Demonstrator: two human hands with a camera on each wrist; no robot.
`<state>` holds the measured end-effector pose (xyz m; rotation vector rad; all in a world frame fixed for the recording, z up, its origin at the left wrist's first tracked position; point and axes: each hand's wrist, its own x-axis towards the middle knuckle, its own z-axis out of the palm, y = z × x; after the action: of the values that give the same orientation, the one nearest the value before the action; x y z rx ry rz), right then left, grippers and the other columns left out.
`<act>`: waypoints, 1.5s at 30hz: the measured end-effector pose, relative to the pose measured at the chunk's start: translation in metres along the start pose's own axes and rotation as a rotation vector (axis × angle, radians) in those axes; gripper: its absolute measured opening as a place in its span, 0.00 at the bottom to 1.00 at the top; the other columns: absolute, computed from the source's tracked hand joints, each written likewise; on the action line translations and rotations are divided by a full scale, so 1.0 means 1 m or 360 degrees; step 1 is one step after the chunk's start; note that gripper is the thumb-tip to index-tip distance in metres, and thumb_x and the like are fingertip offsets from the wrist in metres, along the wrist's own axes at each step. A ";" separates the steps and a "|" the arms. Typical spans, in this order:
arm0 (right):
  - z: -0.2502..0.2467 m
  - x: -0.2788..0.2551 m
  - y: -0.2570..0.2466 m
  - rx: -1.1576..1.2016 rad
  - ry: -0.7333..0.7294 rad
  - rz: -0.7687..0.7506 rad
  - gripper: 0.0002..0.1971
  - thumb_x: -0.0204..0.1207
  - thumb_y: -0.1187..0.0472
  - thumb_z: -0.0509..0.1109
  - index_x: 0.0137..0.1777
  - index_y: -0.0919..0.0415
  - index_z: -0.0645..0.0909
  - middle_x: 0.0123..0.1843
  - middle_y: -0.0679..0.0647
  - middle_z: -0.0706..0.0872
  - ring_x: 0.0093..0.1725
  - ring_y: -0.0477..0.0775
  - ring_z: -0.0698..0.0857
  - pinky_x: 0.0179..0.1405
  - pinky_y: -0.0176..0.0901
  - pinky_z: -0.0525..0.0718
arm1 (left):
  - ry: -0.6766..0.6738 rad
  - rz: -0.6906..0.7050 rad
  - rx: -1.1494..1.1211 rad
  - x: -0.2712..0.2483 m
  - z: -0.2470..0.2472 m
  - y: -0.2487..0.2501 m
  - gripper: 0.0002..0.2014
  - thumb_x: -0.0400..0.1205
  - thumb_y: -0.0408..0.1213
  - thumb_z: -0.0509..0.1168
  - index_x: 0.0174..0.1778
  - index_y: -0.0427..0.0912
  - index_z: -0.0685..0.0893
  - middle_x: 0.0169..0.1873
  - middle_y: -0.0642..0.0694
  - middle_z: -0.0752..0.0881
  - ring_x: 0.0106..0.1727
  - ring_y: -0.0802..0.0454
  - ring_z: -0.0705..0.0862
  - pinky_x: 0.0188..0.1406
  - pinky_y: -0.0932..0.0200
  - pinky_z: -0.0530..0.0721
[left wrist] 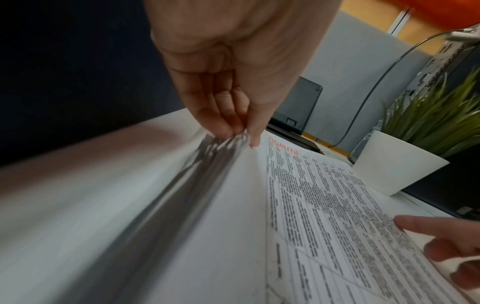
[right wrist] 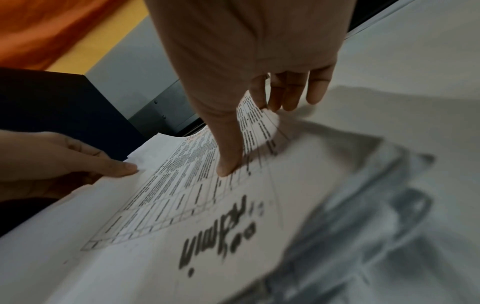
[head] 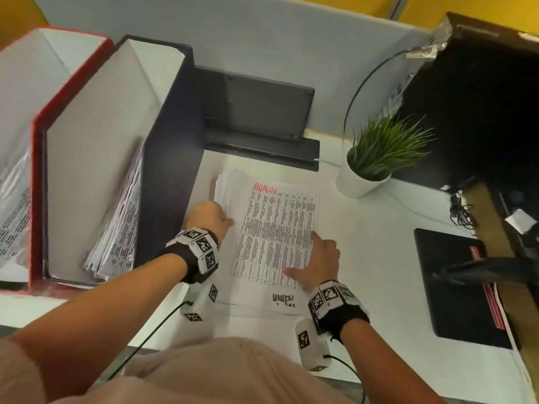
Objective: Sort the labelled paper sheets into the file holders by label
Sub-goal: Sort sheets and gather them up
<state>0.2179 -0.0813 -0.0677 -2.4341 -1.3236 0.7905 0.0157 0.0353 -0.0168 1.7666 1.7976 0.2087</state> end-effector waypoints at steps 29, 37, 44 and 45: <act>-0.013 0.011 0.003 0.1348 0.0133 0.0049 0.18 0.62 0.76 0.72 0.20 0.53 0.83 0.29 0.55 0.81 0.33 0.54 0.78 0.35 0.38 0.75 | -0.0171 0.0035 -0.1088 -0.004 -0.002 -0.020 0.17 0.75 0.16 0.54 0.29 0.38 0.82 0.38 0.43 0.86 0.47 0.45 0.83 0.57 0.49 0.81; -0.011 0.011 0.004 0.1787 0.0034 0.0214 0.27 0.62 0.85 0.59 0.12 0.57 0.80 0.33 0.60 0.80 0.38 0.60 0.78 0.41 0.49 0.77 | -0.0239 -0.0307 -0.0702 0.019 -0.010 -0.015 0.09 0.72 0.39 0.76 0.32 0.38 0.85 0.35 0.43 0.87 0.38 0.48 0.84 0.45 0.52 0.86; -0.015 0.007 -0.001 0.1689 0.0096 0.0157 0.20 0.67 0.87 0.60 0.24 0.64 0.79 0.32 0.59 0.80 0.30 0.50 0.81 0.20 0.30 0.79 | -0.0097 -0.0162 -0.0309 0.015 -0.004 -0.002 0.09 0.72 0.39 0.76 0.34 0.37 0.88 0.32 0.47 0.85 0.37 0.53 0.83 0.38 0.62 0.81; -0.015 0.006 -0.002 0.1646 0.0130 0.0111 0.19 0.67 0.88 0.61 0.28 0.64 0.78 0.33 0.58 0.79 0.31 0.51 0.80 0.22 0.29 0.79 | -0.0106 -0.0132 -0.0275 0.014 -0.004 -0.002 0.08 0.74 0.39 0.74 0.35 0.37 0.88 0.32 0.47 0.85 0.40 0.51 0.83 0.43 0.59 0.82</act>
<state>0.2275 -0.0747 -0.0569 -1.6405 -0.5427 1.0308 0.0132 0.0494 -0.0191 1.5580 1.7467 0.2606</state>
